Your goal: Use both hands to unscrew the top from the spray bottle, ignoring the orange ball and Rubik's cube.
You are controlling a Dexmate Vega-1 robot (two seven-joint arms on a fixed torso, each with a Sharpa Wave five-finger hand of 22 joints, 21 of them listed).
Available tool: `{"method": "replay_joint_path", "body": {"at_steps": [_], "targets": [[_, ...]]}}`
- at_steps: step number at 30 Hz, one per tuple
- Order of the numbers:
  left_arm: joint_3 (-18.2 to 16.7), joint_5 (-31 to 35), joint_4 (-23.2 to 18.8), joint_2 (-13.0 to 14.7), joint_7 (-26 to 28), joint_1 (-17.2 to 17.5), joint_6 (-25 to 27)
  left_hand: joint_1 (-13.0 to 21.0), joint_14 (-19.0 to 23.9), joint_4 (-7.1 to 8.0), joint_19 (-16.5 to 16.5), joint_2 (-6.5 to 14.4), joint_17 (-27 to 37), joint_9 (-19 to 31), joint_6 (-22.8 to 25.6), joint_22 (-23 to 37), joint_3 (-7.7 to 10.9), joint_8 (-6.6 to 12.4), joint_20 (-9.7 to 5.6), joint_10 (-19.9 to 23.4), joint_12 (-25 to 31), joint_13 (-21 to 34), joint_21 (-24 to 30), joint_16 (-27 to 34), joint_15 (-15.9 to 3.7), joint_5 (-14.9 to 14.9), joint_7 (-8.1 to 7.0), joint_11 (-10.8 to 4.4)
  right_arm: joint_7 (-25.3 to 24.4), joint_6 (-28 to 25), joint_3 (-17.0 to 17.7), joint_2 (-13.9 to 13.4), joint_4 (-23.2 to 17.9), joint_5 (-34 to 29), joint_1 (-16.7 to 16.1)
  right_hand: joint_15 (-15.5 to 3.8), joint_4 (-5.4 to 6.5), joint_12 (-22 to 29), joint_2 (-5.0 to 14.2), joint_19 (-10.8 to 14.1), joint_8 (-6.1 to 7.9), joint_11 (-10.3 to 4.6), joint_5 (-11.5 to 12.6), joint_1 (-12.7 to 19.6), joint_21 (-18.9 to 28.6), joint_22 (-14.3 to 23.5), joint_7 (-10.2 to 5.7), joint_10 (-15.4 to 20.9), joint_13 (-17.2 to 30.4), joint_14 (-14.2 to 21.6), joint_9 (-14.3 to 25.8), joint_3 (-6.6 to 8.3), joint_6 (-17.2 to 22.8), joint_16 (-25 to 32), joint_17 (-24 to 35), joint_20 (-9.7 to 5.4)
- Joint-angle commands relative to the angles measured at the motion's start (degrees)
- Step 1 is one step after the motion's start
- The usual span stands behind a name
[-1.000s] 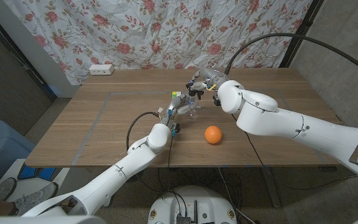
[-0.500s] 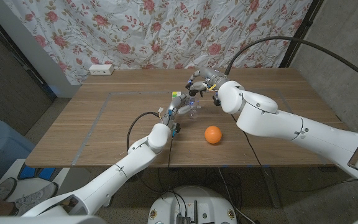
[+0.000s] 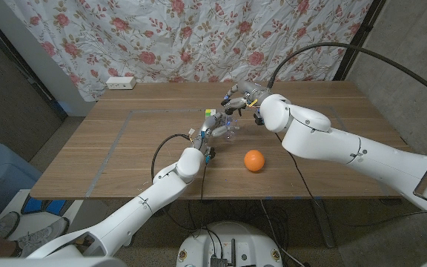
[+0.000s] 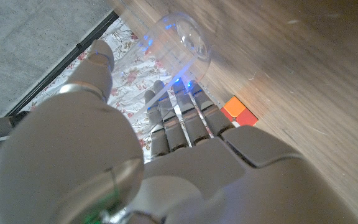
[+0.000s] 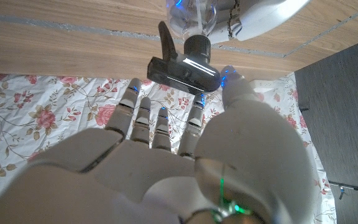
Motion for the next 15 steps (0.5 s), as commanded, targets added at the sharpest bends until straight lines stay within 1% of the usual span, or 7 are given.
{"method": "replay_joint_path", "body": {"at_steps": [1,4,8,10,13,14,15], "targets": [[0.01,-0.03,0.22,-0.08,0.06,-0.18,-0.25,-11.00,0.51,4.96,0.38,11.69,0.16,0.26,3.42,0.28,5.77,0.14,0.18,0.91,0.17,0.23,0.18,0.10,-2.27,0.00,1.10,-0.41,2.31,0.79,0.34,-0.66,0.66,0.12,0.61,0.59,0.26,-0.17,-1.26,-0.32,-0.34,0.50,-1.40,-2.25,-0.16,0.13,0.82,-0.48,0.16,-0.14,-0.05,-1.14,-1.09,-0.27,0.09,-0.09],[-0.07,-0.03,-0.16,-0.07,0.31,-0.05,0.36,-11.05,0.49,4.99,0.38,11.70,0.22,0.26,3.45,0.28,5.77,0.13,0.19,0.83,0.12,0.22,0.18,0.13,-2.34,-0.02,1.11,-0.21,3.07,1.51,0.42,-1.21,0.72,0.14,0.73,1.21,0.57,-0.30,-2.04,-0.46,-0.62,0.92,-2.68,-3.57,-0.14,0.14,1.32,-1.13,0.18,-0.79,-0.11,-1.86,-1.90,-0.60,0.09,-0.08],[-0.07,-0.08,-0.17,0.01,0.22,0.05,-0.05,-11.14,0.47,5.04,0.37,11.70,0.24,0.26,3.44,0.28,5.78,0.10,0.19,0.85,0.12,0.24,0.18,0.13,-2.27,-0.04,1.09,-0.33,3.92,3.61,0.59,-2.50,0.72,-0.34,0.51,1.70,1.15,-0.28,-3.12,-0.72,-1.08,1.42,-4.17,-5.85,-0.15,0.15,2.73,-1.65,0.22,-1.24,-0.03,-2.95,-3.44,-0.89,0.09,-0.05],[-0.08,-0.06,-0.34,0.02,0.30,0.13,0.20,-11.11,0.51,4.97,0.39,11.65,0.18,0.26,3.46,0.28,5.85,0.09,0.20,0.85,0.11,0.25,0.19,0.09,-2.26,-0.03,1.08,-0.30,4.33,4.77,0.75,-3.18,0.77,-0.81,0.27,1.78,1.29,-0.36,-3.37,-0.86,-1.31,1.73,-4.57,-6.57,-0.16,0.16,3.56,-2.11,0.24,-1.49,0.06,-3.23,-4.25,-1.04,0.08,-0.06],[-0.04,-0.10,-0.23,0.00,0.23,0.19,-0.19,-11.16,0.49,5.00,0.37,11.67,0.20,0.26,3.49,0.28,5.87,0.07,0.20,0.89,0.10,0.23,0.18,0.10,-2.28,-0.04,1.08,-0.29,4.63,6.14,1.12,-3.95,0.83,-1.86,-0.28,1.84,1.37,-0.44,-3.49,-0.97,-1.41,1.96,-4.80,-7.01,-0.16,0.16,3.84,-2.52,0.25,-1.66,0.12,-3.39,-4.63,-1.15,0.07,-0.06],[-0.01,-0.05,-0.28,0.04,0.22,0.20,-0.14,-11.18,0.52,4.98,0.37,11.63,0.18,0.26,3.50,0.28,5.87,0.07,0.21,0.89,0.10,0.24,0.18,0.09,-2.24,-0.04,1.13,-0.35,5.33,6.26,1.00,-4.21,0.81,-2.25,-0.11,1.86,1.39,-0.42,-3.50,-0.98,-1.34,1.94,-4.93,-7.22,-0.15,0.16,4.45,-2.62,0.25,-1.74,0.15,-3.44,-4.54,-1.20,0.06,-0.09],[0.02,-0.02,-0.37,0.07,0.19,0.22,-0.05,-11.16,0.51,4.97,0.36,11.66,0.18,0.26,3.53,0.28,5.91,0.07,0.21,0.93,0.11,0.24,0.18,0.08,-2.25,-0.03,1.06,-0.34,6.25,5.90,0.75,-4.30,0.79,-2.67,0.29,1.85,1.36,-0.43,-3.48,-1.06,-1.80,1.77,-5.19,-7.49,-0.13,0.16,5.27,-2.99,0.25,-1.94,0.13,-3.47,-5.73,-1.32,0.03,-0.11]]}}
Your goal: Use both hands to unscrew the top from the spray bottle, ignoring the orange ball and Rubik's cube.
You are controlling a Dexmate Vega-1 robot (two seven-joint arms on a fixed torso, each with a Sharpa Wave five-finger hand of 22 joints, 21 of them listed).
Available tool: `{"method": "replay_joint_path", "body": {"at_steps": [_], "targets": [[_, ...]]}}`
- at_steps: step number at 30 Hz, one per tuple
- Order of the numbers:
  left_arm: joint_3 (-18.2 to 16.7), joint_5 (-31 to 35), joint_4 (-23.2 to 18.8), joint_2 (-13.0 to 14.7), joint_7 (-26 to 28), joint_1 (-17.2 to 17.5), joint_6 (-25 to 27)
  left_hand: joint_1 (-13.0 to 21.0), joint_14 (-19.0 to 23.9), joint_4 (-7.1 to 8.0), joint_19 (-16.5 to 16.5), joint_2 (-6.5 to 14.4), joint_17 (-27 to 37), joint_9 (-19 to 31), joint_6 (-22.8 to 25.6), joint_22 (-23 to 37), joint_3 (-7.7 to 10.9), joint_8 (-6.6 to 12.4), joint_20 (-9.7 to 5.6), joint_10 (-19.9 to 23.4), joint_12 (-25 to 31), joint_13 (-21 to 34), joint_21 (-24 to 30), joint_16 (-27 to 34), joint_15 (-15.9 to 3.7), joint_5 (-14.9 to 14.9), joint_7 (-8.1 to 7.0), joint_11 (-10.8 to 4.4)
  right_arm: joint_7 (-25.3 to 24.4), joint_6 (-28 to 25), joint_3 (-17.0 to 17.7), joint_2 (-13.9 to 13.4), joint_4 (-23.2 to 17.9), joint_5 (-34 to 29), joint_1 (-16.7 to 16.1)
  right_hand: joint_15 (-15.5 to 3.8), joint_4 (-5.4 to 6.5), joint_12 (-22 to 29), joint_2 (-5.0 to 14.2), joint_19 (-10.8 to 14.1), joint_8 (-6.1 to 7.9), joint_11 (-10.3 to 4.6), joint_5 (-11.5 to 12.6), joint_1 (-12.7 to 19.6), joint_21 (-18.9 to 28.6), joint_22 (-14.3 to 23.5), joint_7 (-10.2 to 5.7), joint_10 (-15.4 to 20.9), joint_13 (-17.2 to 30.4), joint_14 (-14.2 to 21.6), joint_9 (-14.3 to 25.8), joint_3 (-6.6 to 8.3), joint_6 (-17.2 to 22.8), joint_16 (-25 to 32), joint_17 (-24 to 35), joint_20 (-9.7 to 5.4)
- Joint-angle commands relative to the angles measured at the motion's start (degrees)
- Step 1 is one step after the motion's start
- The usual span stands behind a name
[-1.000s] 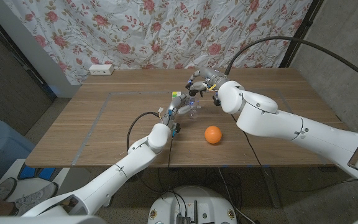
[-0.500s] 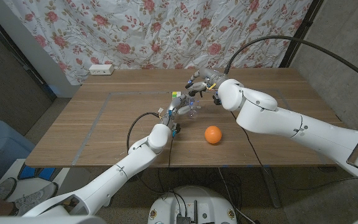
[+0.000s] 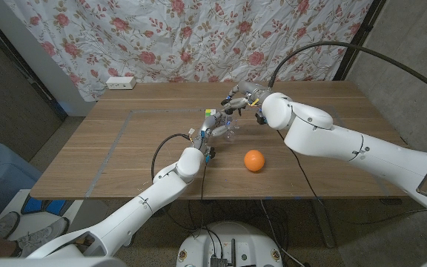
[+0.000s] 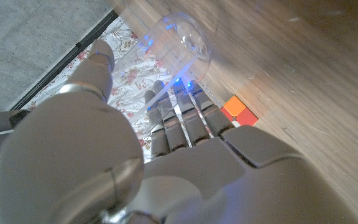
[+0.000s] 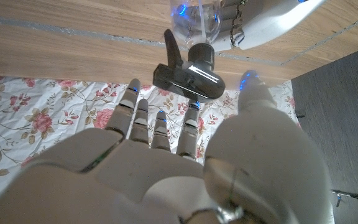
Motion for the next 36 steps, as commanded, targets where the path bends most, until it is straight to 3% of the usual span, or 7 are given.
{"method": "replay_joint_path", "body": {"at_steps": [1,11,28,36], "targets": [[0.02,0.05,-0.47,0.11,0.08,0.34,0.01,-11.16,0.50,5.20,0.37,11.69,0.18,0.07,3.55,0.28,5.55,0.29,0.20,0.93,0.17,0.22,0.18,0.08,-2.27,-0.03,1.04,-0.37,4.09,3.75,0.36,-2.91,0.24,-2.71,-0.02,0.28,-0.24,-0.03,-0.04,-0.48,-0.69,-0.05,-0.56,-1.29,-0.13,0.16,1.64,-0.91,0.26,-0.64,0.24,-0.31,-1.85,-0.39,0.02,0.10],[-0.16,0.16,-1.68,0.72,0.18,1.23,-0.10,-10.76,0.39,4.97,0.35,11.90,0.30,0.12,3.42,0.28,5.80,0.19,0.26,0.93,0.12,0.24,0.18,0.15,-2.25,0.02,1.12,-0.33,6.59,6.25,2.55,-3.84,0.35,-4.70,-2.15,0.38,-0.31,0.07,0.30,-1.14,-2.49,0.09,-1.37,-2.33,-0.22,0.15,3.21,-2.08,0.27,-1.52,-0.11,-0.28,-6.47,-0.84,-0.15,0.14],[-0.56,0.64,-3.37,1.40,0.78,2.63,-0.22,-10.68,0.31,4.98,0.35,11.89,0.41,0.17,3.45,0.29,5.92,0.11,0.27,0.91,0.06,0.30,0.19,0.22,-2.32,0.01,1.09,-0.28,11.43,2.97,1.36,-2.42,-0.28,-8.84,-1.86,0.36,-0.53,0.31,0.94,-1.45,-1.06,0.81,-1.26,-2.66,-0.17,0.15,3.70,-2.27,0.34,-1.77,0.03,0.09,-3.77,-0.96,-0.29,0.09],[-0.80,0.85,-4.00,1.53,1.34,3.39,-0.24,-10.66,0.35,4.94,0.36,11.82,0.43,0.19,3.49,0.29,5.94,0.08,0.29,0.98,0.08,0.33,0.19,0.27,-2.29,0.01,1.11,-0.31,11.99,1.90,0.30,-1.33,-0.17,-10.37,-1.78,0.37,-0.60,0.39,0.88,-1.54,-0.70,1.00,-1.39,-2.91,-0.16,0.15,3.13,-2.24,0.36,-1.75,0.13,0.07,-3.15,-0.96,-0.33,0.11]]}}
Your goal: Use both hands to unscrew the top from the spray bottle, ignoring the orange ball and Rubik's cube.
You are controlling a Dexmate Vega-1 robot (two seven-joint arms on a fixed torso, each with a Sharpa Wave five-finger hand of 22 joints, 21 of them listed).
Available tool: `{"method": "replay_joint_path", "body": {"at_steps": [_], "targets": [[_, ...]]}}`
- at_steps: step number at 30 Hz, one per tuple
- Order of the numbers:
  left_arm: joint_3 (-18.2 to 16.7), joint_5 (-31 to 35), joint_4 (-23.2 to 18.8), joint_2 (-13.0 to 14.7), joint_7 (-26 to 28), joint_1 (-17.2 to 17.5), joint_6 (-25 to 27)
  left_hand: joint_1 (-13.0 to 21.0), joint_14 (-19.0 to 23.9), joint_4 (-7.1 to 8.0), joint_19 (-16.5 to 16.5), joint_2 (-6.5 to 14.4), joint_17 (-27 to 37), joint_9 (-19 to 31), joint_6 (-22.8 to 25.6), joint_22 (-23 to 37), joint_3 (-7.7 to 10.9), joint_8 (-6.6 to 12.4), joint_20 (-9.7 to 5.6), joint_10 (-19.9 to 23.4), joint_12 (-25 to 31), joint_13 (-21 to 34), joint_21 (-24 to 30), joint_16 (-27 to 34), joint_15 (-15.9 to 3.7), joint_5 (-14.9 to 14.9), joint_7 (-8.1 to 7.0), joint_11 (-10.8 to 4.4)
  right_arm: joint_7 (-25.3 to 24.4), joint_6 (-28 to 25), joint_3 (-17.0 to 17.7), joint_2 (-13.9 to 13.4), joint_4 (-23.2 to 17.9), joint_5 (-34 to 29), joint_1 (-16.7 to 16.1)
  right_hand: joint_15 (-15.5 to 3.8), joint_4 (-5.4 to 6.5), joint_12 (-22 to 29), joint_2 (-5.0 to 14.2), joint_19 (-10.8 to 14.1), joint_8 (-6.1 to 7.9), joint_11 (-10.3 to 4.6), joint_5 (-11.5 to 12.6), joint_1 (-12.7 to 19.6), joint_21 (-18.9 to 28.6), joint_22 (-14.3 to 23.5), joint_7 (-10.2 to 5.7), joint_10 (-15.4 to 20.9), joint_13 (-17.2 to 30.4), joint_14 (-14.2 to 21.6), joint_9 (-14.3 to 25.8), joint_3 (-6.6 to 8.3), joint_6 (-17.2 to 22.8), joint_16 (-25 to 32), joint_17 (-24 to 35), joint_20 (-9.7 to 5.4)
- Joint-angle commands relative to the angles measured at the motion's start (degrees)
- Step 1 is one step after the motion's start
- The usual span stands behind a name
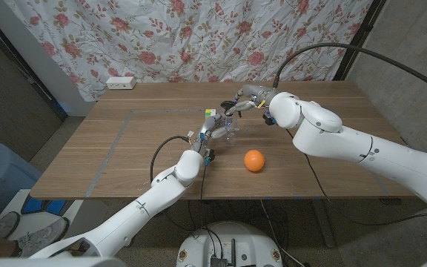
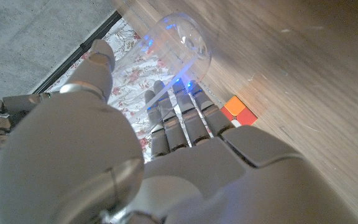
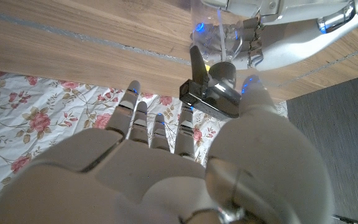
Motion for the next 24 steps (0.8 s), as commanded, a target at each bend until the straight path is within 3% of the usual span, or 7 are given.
{"method": "replay_joint_path", "body": {"at_steps": [1,12,24], "targets": [[-0.35,0.36,-1.03,0.31,0.71,1.10,-0.17,-10.64,0.35,5.04,0.36,11.84,0.15,0.22,3.47,0.29,5.75,0.07,0.27,1.04,0.30,0.18,0.19,0.26,-2.29,0.02,1.13,-0.32,1.79,-1.52,-1.34,1.38,-0.01,-2.64,0.08,0.28,-0.23,0.39,-0.06,-0.21,0.50,0.49,-0.03,0.06,-0.16,0.15,-0.46,-0.10,0.09,-0.42,0.15,0.13,0.77,-0.03,0.08,0.02],[-0.28,0.29,-0.87,0.10,0.51,1.12,0.00,-10.56,0.29,5.00,0.36,11.80,0.23,0.26,3.48,0.29,5.75,0.02,0.29,0.94,0.24,0.23,0.20,0.32,-2.27,0.00,1.17,-0.25,1.27,-1.58,-1.30,2.38,0.57,-3.39,-0.53,0.24,-0.56,0.59,0.10,-0.23,1.54,0.43,-0.12,0.22,-0.09,0.16,-1.22,0.24,0.10,-0.24,0.34,0.37,2.87,0.05,0.00,-0.03],[-0.21,0.22,-0.49,-0.02,0.24,0.97,-0.48,-10.55,0.34,5.02,0.38,11.76,0.27,0.28,3.48,0.29,5.78,-0.05,0.40,0.93,0.19,0.25,0.21,0.38,-2.25,-0.01,1.13,-0.25,0.11,-1.84,-1.48,3.49,1.50,-4.25,-0.98,0.15,-1.59,1.07,1.04,0.59,3.96,-0.72,0.12,1.91,0.24,0.16,-4.88,1.86,0.01,0.73,0.84,1.52,7.57,0.49,-0.10,-0.19]]}}
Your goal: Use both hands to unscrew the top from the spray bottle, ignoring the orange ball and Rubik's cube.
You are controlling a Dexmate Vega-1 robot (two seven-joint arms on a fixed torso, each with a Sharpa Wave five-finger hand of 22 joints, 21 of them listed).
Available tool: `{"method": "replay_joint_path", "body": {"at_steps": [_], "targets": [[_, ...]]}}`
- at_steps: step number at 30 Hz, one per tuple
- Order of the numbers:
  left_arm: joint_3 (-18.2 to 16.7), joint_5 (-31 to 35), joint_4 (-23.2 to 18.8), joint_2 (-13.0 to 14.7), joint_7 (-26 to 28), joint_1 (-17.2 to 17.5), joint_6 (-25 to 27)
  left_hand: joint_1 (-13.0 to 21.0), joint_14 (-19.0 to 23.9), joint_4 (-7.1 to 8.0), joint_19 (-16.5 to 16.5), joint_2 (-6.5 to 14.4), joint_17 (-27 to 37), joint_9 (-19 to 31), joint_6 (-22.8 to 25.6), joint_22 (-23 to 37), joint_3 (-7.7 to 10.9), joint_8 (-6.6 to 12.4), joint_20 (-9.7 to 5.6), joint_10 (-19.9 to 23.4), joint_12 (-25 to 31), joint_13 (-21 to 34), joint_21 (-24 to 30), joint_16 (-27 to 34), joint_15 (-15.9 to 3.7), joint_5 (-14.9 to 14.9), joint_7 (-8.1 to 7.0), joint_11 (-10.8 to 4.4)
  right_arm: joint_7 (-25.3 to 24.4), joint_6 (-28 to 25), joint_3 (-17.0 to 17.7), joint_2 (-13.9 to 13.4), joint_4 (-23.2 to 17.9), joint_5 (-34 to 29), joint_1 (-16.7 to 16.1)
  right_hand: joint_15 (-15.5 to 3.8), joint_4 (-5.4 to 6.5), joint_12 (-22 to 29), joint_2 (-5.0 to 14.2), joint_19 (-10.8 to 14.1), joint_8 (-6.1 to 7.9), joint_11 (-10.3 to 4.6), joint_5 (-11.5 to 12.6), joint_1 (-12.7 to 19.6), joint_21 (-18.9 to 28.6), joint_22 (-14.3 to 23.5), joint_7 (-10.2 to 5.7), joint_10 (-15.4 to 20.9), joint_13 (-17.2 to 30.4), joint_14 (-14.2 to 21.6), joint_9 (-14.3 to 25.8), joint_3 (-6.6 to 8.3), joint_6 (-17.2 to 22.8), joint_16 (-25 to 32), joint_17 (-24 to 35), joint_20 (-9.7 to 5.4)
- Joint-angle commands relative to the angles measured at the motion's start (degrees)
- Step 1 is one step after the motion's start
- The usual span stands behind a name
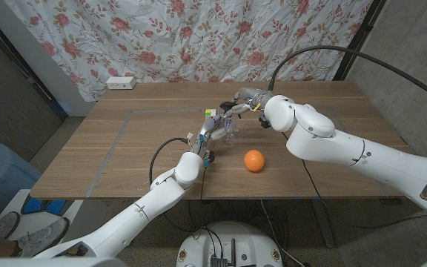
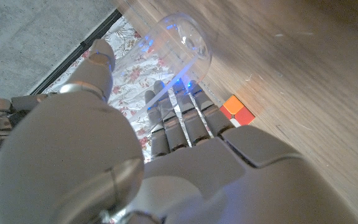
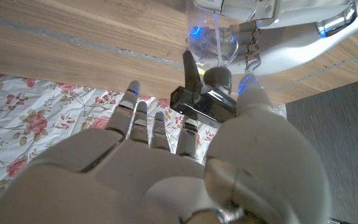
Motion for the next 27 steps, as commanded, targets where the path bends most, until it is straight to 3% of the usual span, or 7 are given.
{"method": "replay_joint_path", "body": {"at_steps": [1,15,27], "targets": [[0.08,0.01,0.29,-0.08,-0.29,-0.05,-0.19,-10.53,0.36,5.23,0.38,11.73,0.25,0.28,3.23,0.29,5.56,0.42,0.40,0.90,0.18,0.16,0.21,0.37,-2.27,0.00,0.83,-0.24,-1.27,-0.25,0.04,1.12,0.82,-0.77,-0.73,0.16,-0.62,0.64,0.30,0.87,1.02,-0.32,0.12,1.31,0.26,0.16,-1.14,0.85,0.15,0.79,0.35,0.53,1.92,0.53,0.16,0.00],[0.11,-0.05,0.12,-0.06,-0.47,-0.17,0.22,-10.55,0.24,5.25,0.39,11.68,0.25,0.32,3.22,0.29,5.60,0.34,0.38,1.00,0.19,0.21,0.22,0.33,-2.26,-0.01,0.78,-0.26,-3.35,-0.68,0.52,1.71,1.16,-1.31,-1.90,-0.74,-1.31,1.08,0.36,3.02,4.34,-2.56,-0.07,4.28,0.60,0.12,-5.16,3.48,0.06,2.55,0.20,1.67,8.78,1.32,0.17,-0.09],[0.33,-0.10,0.58,-0.20,-0.95,-0.64,-0.13,-10.58,0.27,5.29,0.35,11.68,0.29,0.38,3.34,0.29,5.59,0.34,0.39,1.06,0.17,0.22,0.21,0.38,-2.25,-0.02,0.85,-0.26,-4.74,-0.69,0.51,2.29,2.08,-1.66,-2.33,-2.43,-1.57,1.26,0.75,4.81,6.30,-4.64,-0.13,6.70,0.78,0.08,-6.29,5.28,0.03,3.96,-0.13,2.59,12.83,2.08,0.37,-0.35]]}}
